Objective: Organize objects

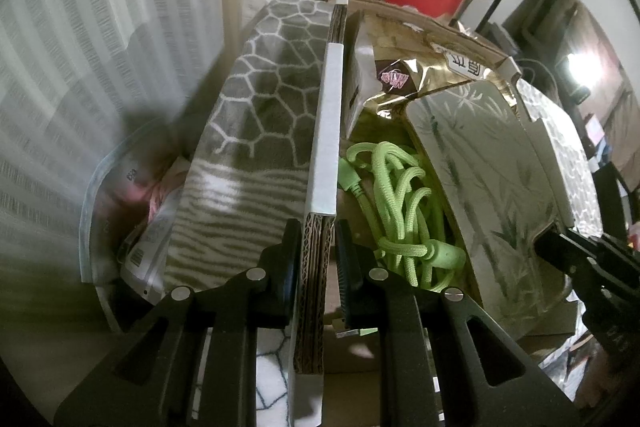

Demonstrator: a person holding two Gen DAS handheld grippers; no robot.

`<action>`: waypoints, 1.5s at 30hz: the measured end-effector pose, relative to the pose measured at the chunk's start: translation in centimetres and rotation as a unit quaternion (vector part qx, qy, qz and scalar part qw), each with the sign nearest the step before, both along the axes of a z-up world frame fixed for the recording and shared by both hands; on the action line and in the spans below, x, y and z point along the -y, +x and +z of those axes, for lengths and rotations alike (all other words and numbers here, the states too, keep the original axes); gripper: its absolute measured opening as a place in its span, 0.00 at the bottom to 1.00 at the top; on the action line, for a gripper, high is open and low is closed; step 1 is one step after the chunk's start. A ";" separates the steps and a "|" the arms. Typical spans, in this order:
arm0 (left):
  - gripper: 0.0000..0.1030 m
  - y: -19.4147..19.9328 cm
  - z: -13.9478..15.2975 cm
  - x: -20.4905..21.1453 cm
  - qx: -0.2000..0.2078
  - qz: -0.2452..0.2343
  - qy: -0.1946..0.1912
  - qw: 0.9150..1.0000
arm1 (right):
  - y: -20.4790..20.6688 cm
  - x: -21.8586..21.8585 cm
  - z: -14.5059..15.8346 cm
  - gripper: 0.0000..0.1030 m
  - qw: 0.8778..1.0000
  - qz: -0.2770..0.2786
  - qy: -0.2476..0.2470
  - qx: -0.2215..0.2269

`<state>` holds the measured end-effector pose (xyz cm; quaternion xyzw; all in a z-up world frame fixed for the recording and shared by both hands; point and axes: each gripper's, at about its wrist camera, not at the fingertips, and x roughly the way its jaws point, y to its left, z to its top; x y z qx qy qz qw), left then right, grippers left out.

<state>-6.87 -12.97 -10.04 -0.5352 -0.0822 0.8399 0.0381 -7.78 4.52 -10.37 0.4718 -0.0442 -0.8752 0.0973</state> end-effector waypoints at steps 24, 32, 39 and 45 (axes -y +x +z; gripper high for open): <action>0.14 0.0 0.2 0.6 0.005 0.004 0.017 1.000 | -2.1 2.0 -0.7 0.09 0.992 0.106 -0.060 0.015; 0.14 0.1 0.2 0.5 0.003 0.004 0.012 1.000 | -2.0 3.0 -1.4 0.09 0.988 0.151 -0.020 0.037; 0.14 0.1 0.3 0.6 0.002 0.004 0.009 1.000 | -1.2 3.2 -1.5 0.14 0.987 0.152 0.011 0.049; 0.14 0.1 0.3 0.5 0.001 0.003 0.007 1.000 | -1.0 1.7 -0.6 0.23 0.991 0.127 -0.009 0.039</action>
